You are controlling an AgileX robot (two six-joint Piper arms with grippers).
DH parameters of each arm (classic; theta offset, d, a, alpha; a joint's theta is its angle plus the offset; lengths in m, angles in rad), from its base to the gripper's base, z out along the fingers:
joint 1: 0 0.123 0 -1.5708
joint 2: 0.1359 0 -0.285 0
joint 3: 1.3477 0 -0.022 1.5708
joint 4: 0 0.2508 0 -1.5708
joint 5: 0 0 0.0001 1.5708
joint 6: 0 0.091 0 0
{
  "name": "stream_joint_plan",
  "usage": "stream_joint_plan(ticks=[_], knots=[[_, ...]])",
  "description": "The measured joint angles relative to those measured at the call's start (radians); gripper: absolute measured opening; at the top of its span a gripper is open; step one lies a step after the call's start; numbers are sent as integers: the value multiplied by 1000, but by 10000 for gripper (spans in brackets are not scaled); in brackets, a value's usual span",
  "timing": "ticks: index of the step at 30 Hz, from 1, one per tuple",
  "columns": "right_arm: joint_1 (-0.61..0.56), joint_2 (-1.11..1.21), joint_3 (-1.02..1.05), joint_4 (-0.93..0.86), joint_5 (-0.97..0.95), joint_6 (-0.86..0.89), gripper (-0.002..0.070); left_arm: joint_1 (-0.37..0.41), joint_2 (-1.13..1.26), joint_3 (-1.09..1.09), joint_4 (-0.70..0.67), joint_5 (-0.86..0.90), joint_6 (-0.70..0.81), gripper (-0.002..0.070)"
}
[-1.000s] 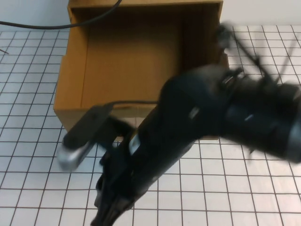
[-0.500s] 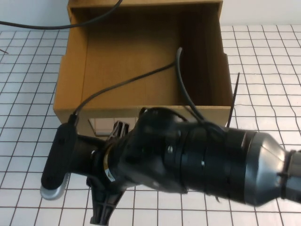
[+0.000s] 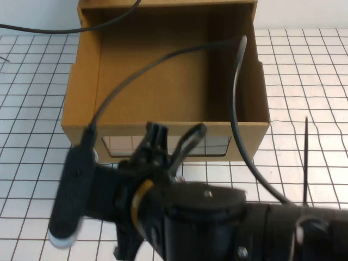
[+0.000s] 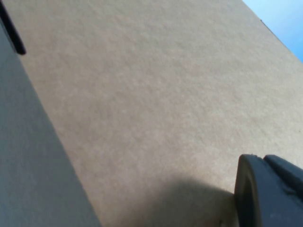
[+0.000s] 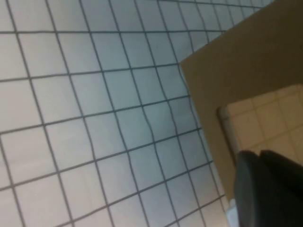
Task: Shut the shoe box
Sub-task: Close the shoe box with your right arm
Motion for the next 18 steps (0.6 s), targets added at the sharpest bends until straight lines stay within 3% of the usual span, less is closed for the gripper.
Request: stream_joint_plan(ticks=[7, 14, 18], knots=[[24, -28, 147, -118, -23, 85, -13, 0, 0, 0, 0, 0, 0, -5], [13, -16, 189, -431, -49, 289, -13, 0, 0, 0, 0, 5, 0, -5], [-50, 15, 189, -571, -88, 398, -13, 0, 0, 0, 0, 5, 0, -5]])
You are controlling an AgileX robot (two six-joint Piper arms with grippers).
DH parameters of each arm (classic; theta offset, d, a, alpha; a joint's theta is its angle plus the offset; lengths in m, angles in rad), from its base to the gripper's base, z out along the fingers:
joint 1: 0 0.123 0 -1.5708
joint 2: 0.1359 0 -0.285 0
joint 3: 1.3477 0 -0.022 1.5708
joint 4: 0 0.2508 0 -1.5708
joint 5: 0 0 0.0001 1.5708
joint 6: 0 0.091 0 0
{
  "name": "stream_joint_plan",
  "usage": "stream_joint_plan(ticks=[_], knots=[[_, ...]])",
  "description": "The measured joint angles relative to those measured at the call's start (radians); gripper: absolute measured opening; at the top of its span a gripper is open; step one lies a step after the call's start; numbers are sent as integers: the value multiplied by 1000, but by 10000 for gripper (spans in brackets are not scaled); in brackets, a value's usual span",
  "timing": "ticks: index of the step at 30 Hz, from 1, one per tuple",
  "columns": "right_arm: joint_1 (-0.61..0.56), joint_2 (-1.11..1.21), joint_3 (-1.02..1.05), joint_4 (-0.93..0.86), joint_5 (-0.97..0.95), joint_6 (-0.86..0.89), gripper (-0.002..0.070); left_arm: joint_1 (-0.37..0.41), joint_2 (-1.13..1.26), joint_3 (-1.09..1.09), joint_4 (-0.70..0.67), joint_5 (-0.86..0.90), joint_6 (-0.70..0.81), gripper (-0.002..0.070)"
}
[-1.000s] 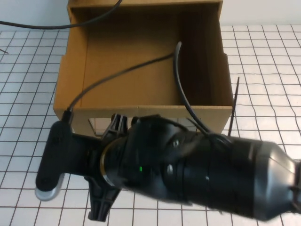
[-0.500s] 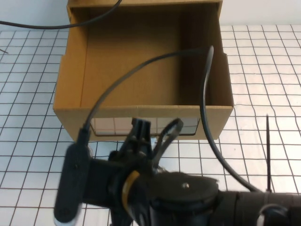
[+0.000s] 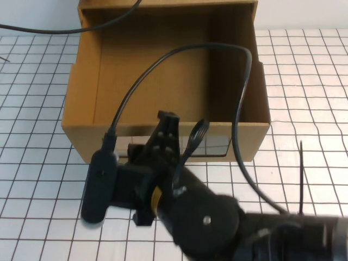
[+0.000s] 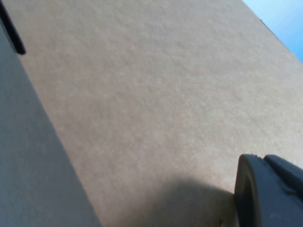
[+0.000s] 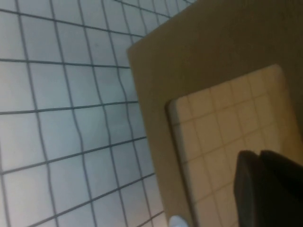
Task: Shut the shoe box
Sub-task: Close the shoe box with your right arm
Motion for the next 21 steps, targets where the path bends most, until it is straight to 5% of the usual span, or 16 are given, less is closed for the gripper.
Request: stream_joint_plan(ticks=[21], knots=[[-358, 105, -125, -215, -349, 144, -13, 0, 0, 0, -2, 1, 4, -5]])
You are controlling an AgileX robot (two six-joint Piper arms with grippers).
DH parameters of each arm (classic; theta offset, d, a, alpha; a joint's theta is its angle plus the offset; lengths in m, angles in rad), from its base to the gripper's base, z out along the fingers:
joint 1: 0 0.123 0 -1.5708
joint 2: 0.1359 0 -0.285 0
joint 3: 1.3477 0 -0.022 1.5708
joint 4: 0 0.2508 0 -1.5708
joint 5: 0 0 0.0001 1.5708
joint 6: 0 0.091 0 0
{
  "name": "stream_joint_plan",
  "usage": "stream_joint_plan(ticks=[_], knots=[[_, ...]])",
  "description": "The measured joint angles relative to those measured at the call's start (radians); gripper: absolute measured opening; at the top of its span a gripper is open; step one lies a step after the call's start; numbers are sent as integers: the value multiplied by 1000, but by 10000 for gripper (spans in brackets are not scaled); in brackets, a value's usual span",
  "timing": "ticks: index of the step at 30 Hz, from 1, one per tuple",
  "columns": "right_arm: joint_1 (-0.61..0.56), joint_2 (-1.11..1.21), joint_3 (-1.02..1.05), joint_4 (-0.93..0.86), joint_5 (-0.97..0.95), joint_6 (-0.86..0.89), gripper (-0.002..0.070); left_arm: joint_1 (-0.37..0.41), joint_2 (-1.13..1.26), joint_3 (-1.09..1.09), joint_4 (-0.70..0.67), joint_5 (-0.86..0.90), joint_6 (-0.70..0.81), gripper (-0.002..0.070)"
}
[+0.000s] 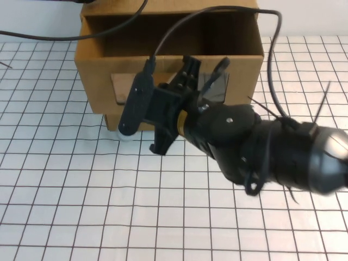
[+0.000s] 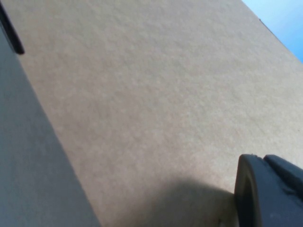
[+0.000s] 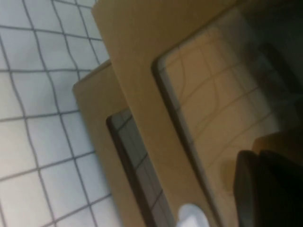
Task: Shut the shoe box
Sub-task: Close the shoe box with your right arm
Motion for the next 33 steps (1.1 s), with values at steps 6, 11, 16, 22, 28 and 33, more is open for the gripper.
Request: stream_joint_plan(ticks=[6, 11, 16, 22, 28, 33], knots=[[-33, 113, -136, -4, -29, 0, -13, 0, 0, 0, -2, 1, 4, -5], [-54, 191, -251, 0, -40, 0, -13, 0, 0, 0, -2, 6, 12, -5], [-84, 242, -335, 0, -54, 1, -13, 0, 0, 0, -9, 14, 14, -5], [-119, 282, -397, 2, -90, 2, -14, 0, 0, 0, -12, 17, 15, -5], [-124, 290, -406, 2, -94, 4, -13, 0, 0, 0, -14, 20, 15, -5], [-117, 274, -406, 20, -89, 38, -13, 0, 0, -1, -14, 29, 22, -5]])
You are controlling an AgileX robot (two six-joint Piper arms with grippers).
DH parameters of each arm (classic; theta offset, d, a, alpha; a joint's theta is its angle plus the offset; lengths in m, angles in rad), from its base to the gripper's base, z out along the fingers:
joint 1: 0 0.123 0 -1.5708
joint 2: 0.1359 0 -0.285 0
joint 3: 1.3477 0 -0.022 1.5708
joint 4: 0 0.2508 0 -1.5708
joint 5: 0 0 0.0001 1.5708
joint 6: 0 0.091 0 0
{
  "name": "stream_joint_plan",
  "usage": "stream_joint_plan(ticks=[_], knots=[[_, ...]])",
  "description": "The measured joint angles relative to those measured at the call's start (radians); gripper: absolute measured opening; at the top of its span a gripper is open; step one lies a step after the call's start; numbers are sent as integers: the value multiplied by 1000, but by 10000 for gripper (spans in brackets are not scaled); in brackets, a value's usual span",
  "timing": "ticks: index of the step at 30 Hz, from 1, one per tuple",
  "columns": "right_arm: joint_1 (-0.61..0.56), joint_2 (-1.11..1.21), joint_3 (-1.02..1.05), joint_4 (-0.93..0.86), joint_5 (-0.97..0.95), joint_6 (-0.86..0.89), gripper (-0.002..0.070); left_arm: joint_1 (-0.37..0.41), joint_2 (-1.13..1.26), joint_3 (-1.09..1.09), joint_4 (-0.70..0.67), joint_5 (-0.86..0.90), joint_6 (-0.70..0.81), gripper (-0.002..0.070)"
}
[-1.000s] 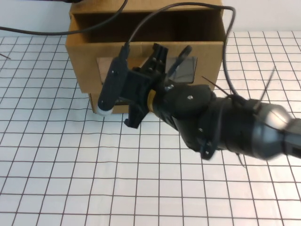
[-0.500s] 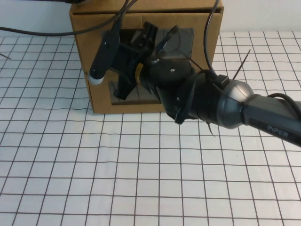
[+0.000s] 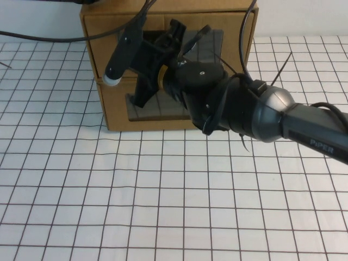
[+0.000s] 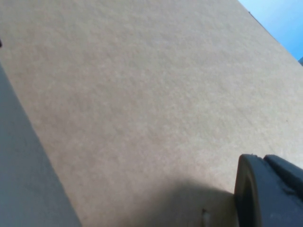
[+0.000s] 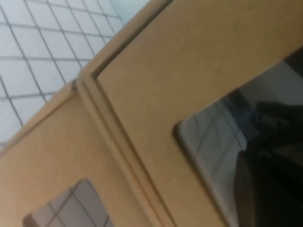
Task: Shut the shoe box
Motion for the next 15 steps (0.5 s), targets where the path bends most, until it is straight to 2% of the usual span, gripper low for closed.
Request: stream_joint_plan(ticks=[7, 15], knots=[[80, -131, 2, 139, 149, -34, -13, 19, 0, -62, 8, 132, 1, -5], [83, -263, 2, 391, 462, -372, -13, 78, -4, -222, -11, 299, -5, -5]])
